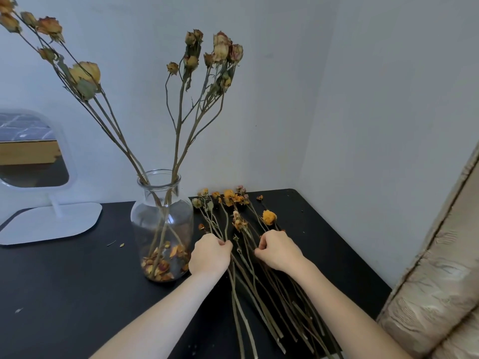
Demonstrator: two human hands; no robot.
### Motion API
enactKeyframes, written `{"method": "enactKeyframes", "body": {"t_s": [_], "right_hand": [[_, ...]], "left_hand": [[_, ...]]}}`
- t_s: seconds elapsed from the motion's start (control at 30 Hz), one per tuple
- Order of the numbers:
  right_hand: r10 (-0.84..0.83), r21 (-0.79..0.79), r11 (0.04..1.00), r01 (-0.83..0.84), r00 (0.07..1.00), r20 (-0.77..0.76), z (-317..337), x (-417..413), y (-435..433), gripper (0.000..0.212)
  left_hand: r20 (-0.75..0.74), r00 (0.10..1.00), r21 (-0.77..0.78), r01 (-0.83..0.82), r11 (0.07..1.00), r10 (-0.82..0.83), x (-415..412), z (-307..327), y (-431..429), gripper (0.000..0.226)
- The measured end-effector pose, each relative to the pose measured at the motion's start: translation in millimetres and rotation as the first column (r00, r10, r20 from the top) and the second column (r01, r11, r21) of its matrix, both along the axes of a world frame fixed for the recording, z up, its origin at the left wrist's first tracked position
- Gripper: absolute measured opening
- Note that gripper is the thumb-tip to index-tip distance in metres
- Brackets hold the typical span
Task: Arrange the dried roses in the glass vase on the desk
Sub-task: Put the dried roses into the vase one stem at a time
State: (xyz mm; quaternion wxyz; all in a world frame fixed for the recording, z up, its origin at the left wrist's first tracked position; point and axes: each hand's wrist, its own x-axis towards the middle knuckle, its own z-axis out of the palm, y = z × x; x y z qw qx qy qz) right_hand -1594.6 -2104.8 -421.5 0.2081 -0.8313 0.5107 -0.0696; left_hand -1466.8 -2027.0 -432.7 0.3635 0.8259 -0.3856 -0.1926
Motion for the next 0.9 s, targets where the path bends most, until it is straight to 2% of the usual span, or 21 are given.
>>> {"method": "enactKeyframes", "body": {"t_s": [0.13, 0.27, 0.4, 0.57, 0.7, 0.9], "right_hand": [[-0.018, 0.0, 1.0, 0.018, 1.0, 0.023, -0.3, -2.9, -2.8, 0.016], [-0.027, -0.009, 1.0, 0.028, 0.997, 0.07, 1.4, -6.7, -5.3, 0.011], [-0.05, 0.004, 0.999, 0.05, 0.973, 0.225, 11.5, -10.0, -7.7, 0.012], [-0.107, -0.001, 0.993, 0.118, 0.906, 0.409, 28.0, -13.4, -8.0, 0.017], [-0.164, -0.005, 0.98, 0.201, 0.813, 0.558, 37.9, -16.5, -8.4, 0.019], [-0.195, -0.003, 0.962, 0.275, 0.689, 0.698, 48.8, -20.9, -8.4, 0.017]], "left_hand": [[-0.098, 0.995, -0.096, -0.025, 0.995, 0.015, -0.8, 0.2, 1.6, 0.05], [-0.229, 0.973, -0.172, -0.013, 0.985, -0.027, -5.7, 1.9, -0.3, 0.031], [-0.319, 0.944, -0.231, 0.009, 0.973, -0.085, -11.0, 9.2, -3.3, 0.025], [-0.336, 0.92, -0.311, 0.091, 0.946, -0.199, -18.3, 23.8, -0.9, 0.029], [-0.284, 0.921, -0.38, 0.148, 0.913, -0.267, -20.8, 35.6, 4.1, 0.024], [-0.084, 0.923, -0.503, 0.286, 0.816, -0.375, -16.2, 57.9, 28.9, 0.012]]}}
